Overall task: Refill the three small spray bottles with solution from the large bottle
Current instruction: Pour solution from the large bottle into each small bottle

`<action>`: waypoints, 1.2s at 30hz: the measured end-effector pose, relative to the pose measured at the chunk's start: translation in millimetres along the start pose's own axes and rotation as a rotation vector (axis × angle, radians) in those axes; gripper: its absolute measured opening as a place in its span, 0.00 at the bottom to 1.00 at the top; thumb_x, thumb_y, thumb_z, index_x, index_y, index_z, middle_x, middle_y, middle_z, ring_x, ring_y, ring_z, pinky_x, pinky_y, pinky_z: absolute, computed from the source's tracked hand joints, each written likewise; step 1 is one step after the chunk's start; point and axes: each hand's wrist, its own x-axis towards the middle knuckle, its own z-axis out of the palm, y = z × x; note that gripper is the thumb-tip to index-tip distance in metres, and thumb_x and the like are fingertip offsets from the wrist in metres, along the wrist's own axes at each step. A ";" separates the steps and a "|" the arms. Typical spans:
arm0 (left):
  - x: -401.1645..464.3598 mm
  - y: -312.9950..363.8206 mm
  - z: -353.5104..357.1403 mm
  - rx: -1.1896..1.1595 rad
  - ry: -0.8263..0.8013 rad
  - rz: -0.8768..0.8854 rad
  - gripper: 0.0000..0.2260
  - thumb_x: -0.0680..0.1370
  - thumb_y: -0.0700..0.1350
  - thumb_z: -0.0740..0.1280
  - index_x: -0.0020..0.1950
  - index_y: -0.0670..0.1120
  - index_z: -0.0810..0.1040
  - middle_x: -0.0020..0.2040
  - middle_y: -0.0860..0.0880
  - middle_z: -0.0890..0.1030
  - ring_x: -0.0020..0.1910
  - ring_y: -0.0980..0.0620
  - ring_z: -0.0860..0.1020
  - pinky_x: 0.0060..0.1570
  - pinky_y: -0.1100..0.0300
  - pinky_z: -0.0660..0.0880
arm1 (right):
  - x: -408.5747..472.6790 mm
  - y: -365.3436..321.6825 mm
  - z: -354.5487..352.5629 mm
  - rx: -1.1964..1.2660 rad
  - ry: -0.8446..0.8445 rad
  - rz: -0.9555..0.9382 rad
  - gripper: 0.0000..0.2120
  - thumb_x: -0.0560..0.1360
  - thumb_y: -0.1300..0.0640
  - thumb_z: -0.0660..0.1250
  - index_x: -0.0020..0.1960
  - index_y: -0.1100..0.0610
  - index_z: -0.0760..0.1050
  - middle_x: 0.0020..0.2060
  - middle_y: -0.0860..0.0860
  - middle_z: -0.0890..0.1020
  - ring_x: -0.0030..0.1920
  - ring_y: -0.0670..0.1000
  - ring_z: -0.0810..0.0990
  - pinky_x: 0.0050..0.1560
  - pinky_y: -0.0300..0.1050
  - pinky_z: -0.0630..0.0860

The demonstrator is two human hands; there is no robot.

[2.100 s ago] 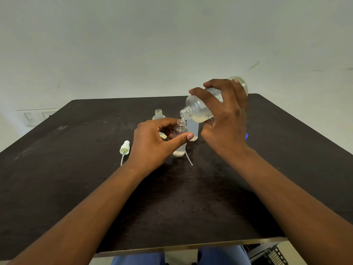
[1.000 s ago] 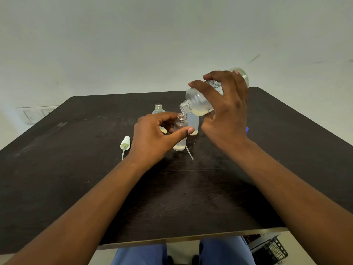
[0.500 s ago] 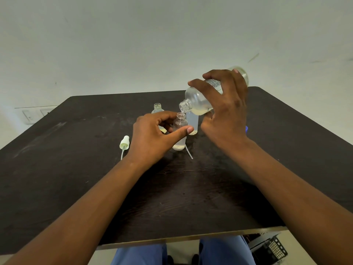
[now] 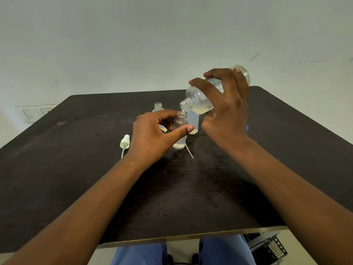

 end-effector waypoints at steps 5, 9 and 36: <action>-0.2 0.0 -0.1 -0.006 0.001 -0.005 0.15 0.73 0.59 0.79 0.54 0.53 0.88 0.43 0.59 0.86 0.41 0.57 0.83 0.40 0.65 0.77 | -0.2 0.5 0.5 -0.009 0.006 -0.005 0.32 0.63 0.68 0.62 0.64 0.52 0.83 0.62 0.57 0.80 0.67 0.58 0.73 0.71 0.63 0.69; -0.4 -0.4 -0.2 0.001 0.003 -0.004 0.15 0.73 0.59 0.79 0.54 0.52 0.88 0.43 0.59 0.86 0.42 0.56 0.83 0.39 0.67 0.76 | -0.2 -0.1 0.3 -0.005 0.003 -0.003 0.31 0.64 0.68 0.62 0.64 0.53 0.83 0.62 0.57 0.80 0.66 0.60 0.75 0.71 0.63 0.69; 0.8 0.2 -0.5 -0.002 -0.007 -0.005 0.16 0.73 0.60 0.78 0.54 0.52 0.88 0.43 0.58 0.86 0.42 0.56 0.83 0.40 0.63 0.78 | 1.0 0.5 0.7 -0.032 0.010 -0.015 0.31 0.65 0.67 0.60 0.64 0.52 0.83 0.62 0.56 0.81 0.66 0.58 0.75 0.73 0.62 0.67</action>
